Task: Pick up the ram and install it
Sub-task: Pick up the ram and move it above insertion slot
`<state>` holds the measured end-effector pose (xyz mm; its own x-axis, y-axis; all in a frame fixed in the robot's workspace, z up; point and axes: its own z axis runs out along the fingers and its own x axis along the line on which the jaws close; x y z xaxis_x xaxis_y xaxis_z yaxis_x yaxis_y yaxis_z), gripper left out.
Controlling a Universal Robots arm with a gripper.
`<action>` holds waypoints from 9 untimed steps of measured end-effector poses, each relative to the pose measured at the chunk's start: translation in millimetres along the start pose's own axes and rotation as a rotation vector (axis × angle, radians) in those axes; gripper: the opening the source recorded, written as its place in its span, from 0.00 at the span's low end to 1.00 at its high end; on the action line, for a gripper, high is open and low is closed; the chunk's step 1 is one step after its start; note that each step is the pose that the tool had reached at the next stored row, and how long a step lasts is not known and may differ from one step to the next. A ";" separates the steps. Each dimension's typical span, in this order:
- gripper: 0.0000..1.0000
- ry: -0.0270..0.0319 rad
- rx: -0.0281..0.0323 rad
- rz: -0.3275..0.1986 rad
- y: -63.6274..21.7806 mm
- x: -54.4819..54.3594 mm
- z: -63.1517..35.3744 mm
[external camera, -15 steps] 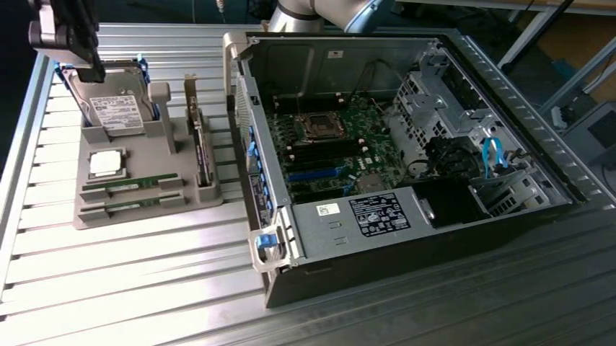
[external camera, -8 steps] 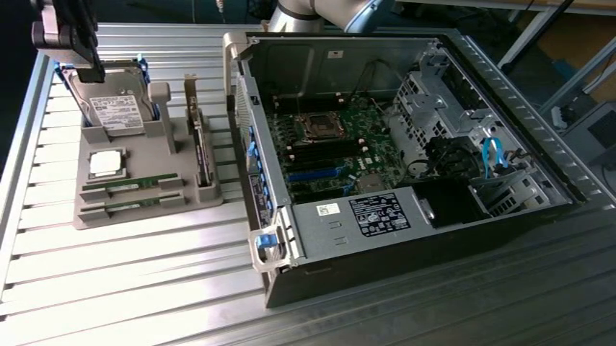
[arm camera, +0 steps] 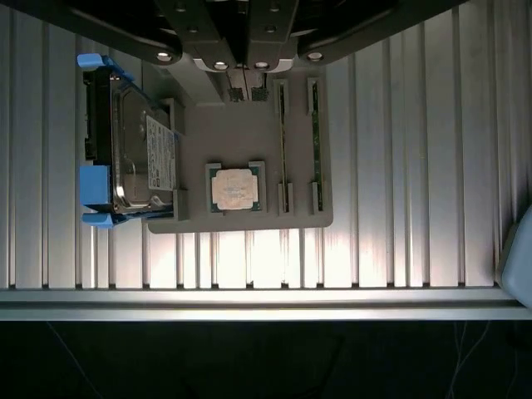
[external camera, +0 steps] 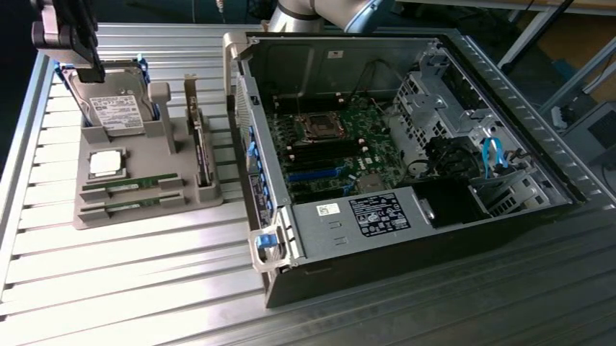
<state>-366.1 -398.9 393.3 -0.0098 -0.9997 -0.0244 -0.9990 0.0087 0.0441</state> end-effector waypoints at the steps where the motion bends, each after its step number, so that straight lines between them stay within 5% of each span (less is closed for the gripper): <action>1: 0.10 0.0000 0.0000 0.000 0.0 0.0 0.0; 9: 0.10 0.0000 0.0000 0.000 -0.4 0.2 8.4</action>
<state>-366.1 -398.9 384.9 -0.0098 -0.9997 -0.0244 -0.9990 0.0087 0.0442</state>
